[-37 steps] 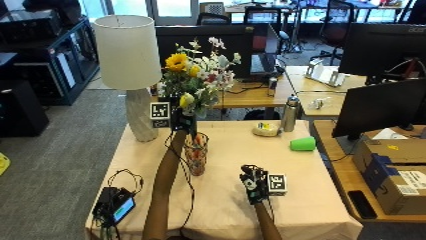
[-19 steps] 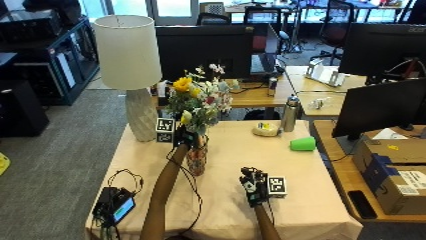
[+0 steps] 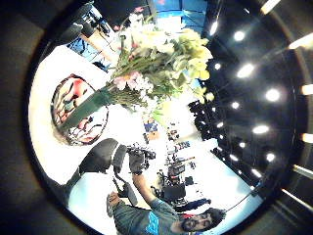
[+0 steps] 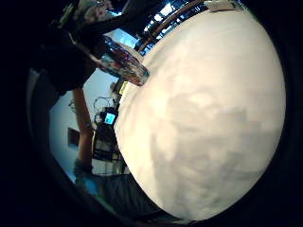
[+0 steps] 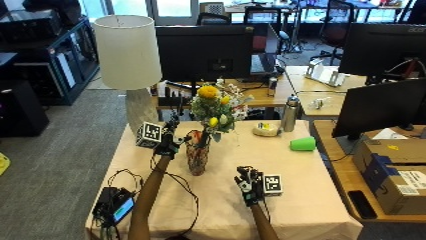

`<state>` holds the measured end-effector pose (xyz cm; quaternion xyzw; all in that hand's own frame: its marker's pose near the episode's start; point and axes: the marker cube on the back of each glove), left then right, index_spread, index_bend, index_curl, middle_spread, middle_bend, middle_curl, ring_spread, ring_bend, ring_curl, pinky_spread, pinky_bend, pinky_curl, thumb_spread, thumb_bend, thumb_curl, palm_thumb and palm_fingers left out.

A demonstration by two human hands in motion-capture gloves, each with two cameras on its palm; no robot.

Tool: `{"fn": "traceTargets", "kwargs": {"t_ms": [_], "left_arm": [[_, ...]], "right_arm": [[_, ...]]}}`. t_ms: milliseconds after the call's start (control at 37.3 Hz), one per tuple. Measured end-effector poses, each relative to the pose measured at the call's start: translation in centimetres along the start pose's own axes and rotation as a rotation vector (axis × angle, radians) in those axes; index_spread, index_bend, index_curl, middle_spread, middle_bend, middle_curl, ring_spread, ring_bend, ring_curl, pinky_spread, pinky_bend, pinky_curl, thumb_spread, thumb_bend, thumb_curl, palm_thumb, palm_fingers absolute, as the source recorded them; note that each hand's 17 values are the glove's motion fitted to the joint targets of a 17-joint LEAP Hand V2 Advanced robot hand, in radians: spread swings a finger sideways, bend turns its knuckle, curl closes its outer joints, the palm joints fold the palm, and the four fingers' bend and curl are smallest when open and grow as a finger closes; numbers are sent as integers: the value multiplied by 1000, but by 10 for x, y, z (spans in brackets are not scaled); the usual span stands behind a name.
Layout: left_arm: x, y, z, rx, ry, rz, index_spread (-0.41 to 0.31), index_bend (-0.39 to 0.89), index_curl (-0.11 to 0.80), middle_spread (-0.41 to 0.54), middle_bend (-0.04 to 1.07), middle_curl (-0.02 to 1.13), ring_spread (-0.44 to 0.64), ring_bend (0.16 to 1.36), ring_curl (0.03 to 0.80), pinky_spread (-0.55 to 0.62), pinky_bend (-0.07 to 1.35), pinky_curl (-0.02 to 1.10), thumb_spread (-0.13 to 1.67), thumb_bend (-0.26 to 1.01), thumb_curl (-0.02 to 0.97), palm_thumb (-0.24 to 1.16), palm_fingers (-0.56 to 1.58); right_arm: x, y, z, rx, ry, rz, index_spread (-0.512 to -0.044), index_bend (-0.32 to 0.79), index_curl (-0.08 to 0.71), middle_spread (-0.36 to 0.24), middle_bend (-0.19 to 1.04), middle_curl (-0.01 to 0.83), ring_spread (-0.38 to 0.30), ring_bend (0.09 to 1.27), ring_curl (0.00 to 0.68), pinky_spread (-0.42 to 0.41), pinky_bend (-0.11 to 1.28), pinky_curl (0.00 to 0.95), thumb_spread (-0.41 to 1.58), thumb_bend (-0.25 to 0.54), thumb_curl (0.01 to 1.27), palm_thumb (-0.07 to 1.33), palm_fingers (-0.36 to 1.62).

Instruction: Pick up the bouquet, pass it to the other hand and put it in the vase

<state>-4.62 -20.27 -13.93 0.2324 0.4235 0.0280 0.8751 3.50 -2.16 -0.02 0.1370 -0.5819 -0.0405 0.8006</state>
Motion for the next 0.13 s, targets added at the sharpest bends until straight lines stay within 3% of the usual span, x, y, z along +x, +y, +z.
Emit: {"fn": "traceTargets", "kwargs": {"t_ms": [54,134], "left_arm": [[-1,9,-3,-51,19,-62,2,69,212,-155,337,418,-5,590,375,376,300,314,742,-51,515,594,379],[8,16,-11,-56,23,-80,13,74,202,-139,328,414,12,603,373,407,307,315,765,-45,497,590,371]], "right_arm": [[1,0,2,-4,9,4,-300,128,320,-168,272,460,-122,326,404,193,265,358,956,-22,568,906,912],[2,0,4,-4,23,18,-300,127,319,-168,270,461,-122,319,403,195,262,359,956,-22,568,906,913]]}}
